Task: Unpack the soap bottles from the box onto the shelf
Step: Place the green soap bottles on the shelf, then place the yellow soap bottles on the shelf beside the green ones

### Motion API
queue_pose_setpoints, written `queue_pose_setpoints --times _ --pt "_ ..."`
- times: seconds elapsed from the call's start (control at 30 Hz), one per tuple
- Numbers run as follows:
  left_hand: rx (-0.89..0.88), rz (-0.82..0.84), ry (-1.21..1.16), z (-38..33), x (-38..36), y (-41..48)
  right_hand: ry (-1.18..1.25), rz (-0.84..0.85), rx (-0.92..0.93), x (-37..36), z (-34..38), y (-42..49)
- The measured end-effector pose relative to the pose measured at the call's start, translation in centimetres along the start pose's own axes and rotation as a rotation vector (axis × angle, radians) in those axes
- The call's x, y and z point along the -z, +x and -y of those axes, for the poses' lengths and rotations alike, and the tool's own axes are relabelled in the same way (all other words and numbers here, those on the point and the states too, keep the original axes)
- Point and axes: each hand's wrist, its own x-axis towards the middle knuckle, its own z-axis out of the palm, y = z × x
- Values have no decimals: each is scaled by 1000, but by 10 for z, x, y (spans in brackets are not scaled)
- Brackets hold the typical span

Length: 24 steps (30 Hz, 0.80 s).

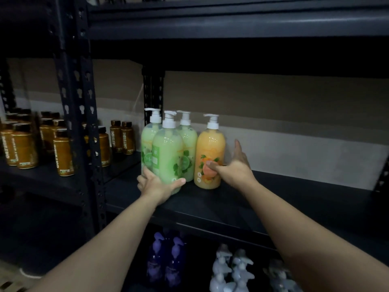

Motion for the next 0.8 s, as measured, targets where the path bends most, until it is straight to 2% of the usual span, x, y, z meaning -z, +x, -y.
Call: queue_pose_setpoints --times 0.13,0.3,0.37,0.57,0.8 --pt "-149 -133 -140 -12 9 -54 -87 -22 94 28 2 -46" --pt "-370 31 -55 -8 4 -145 -289 13 165 54 -13 -126" --pt "-402 122 -7 8 -5 -182 -387 19 189 64 -28 -168" --pt "-254 352 88 79 -40 -254 -574 101 119 68 -103 -275" --pt "3 693 468 177 -84 -300 -397 230 -240 32 -198 -347"
